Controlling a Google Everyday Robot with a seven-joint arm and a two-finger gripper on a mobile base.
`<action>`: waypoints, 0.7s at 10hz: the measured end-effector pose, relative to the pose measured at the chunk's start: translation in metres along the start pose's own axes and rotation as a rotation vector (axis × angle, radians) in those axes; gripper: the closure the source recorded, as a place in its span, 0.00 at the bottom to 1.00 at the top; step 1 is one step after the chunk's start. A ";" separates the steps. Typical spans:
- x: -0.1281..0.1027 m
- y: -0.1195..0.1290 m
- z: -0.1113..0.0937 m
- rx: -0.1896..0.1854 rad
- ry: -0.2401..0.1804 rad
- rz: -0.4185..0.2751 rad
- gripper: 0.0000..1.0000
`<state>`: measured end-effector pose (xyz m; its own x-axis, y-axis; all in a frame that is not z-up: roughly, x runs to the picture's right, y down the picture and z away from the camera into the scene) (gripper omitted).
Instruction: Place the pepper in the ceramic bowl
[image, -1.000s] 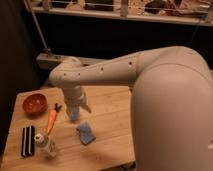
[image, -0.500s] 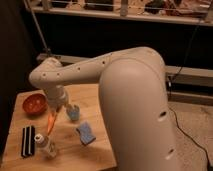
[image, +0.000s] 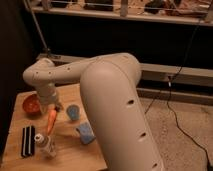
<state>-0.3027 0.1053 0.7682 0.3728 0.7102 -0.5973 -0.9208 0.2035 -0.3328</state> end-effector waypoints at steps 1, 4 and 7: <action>-0.004 0.006 0.008 -0.004 0.000 -0.012 0.35; -0.008 0.020 0.045 -0.007 0.025 -0.040 0.35; -0.016 0.022 0.073 0.003 0.037 -0.040 0.35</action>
<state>-0.3376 0.1474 0.8240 0.4133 0.6758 -0.6104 -0.9054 0.2334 -0.3546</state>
